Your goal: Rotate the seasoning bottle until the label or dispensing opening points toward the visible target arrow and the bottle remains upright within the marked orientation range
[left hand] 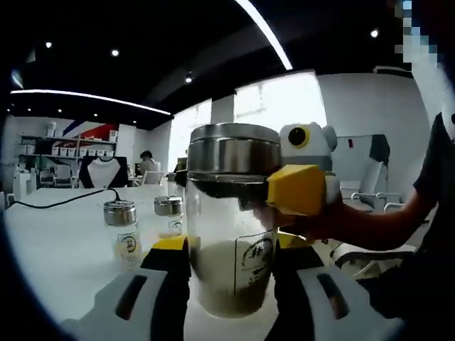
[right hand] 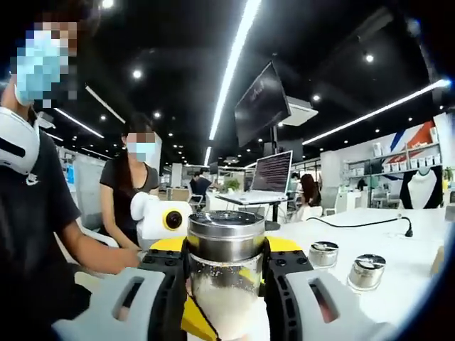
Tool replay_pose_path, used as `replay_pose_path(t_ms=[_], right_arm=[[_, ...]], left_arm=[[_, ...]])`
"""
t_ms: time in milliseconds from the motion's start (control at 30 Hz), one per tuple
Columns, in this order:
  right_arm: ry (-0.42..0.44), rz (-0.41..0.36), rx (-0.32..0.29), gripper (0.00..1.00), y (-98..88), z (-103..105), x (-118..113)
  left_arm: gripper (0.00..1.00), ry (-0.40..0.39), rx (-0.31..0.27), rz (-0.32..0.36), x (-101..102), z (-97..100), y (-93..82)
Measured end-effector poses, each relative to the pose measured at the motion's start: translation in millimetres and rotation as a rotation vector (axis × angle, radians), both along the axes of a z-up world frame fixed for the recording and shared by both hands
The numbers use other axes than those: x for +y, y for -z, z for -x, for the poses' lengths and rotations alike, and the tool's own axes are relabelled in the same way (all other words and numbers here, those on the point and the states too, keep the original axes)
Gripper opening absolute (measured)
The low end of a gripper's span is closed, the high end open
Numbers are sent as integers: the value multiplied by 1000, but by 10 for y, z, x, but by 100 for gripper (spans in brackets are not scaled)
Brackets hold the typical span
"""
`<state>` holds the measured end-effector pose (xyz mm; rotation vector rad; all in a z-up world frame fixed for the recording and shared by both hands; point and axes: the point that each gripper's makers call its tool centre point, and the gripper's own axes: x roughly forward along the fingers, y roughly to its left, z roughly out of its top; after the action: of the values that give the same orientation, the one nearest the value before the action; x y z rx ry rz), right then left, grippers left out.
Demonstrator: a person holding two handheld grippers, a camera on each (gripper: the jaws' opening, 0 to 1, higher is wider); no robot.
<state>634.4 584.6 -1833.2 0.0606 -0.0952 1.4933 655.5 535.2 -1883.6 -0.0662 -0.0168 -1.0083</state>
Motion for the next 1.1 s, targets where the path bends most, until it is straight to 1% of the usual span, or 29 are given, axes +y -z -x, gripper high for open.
replay_pose_path(t_ms=[33,100,200,300,333,367,400,433,467,500,533,600,633,667,700,767,800,833,900,967,1067,1100], right_arm=[[-11,-5,6,39,-6,12,-3],[-37,-19,18,39,-28,38,-27],[-89,-30,28,39,-42,112,-34],[-100,-36,44,39,-24,117,-29],[-93,-42,58,39,-22,98,-33],[-71,-59,68,39,-32,60,-42],[-46,-75,68,39,-46,25,-51],[-18,-83,63,38,-53,-12,-58],[22,-86,56,38,-49,-55,-64],[39,-91,54,38,-47,-70,-59],[66,-97,64,38,-35,-102,-48],[106,-95,82,37,-10,-146,-38],[140,-89,81,37,2,-210,-45],[159,-84,72,37,6,-220,-33],[181,-77,68,37,14,-228,-10],[226,-62,82,37,30,-257,20],[239,-52,81,38,37,-263,35],[262,-29,65,38,52,-280,51],[290,-2,51,38,74,-302,68],[306,16,36,38,94,-307,87],[317,18,32,38,102,-310,96],[329,30,16,38,107,-310,83]], left_arm=[[46,14,8,12,0,16,-12],[46,34,5,23,2,38,-34],[46,81,16,34,-56,108,-33],[45,80,12,23,-90,125,-14],[45,58,9,16,-81,110,-14],[45,24,-6,13,-60,73,-30],[45,-2,-6,10,-43,43,-38],[45,-54,-9,-5,-1,-17,-33],[45,-89,-25,-21,23,-51,-31],[45,-121,-41,-39,45,-80,-27],[45,-166,-50,-57,77,-122,-14],[45,-223,-47,-73,131,-184,16],[45,-249,-49,-80,152,-206,24],[45,-293,-64,-103,188,-240,33],[45,-310,-69,-112,201,-256,37],[45,-342,-73,-117,224,-283,48],[45,-345,-73,-120,223,-283,54],[45,-362,-77,-128,227,-293,67],[45,-381,-75,-136,243,-314,91],[45,-379,-61,-132,270,-336,112],[45,-377,-57,-129,277,-333,120],[45,-364,-58,-131,267,-335,126]])
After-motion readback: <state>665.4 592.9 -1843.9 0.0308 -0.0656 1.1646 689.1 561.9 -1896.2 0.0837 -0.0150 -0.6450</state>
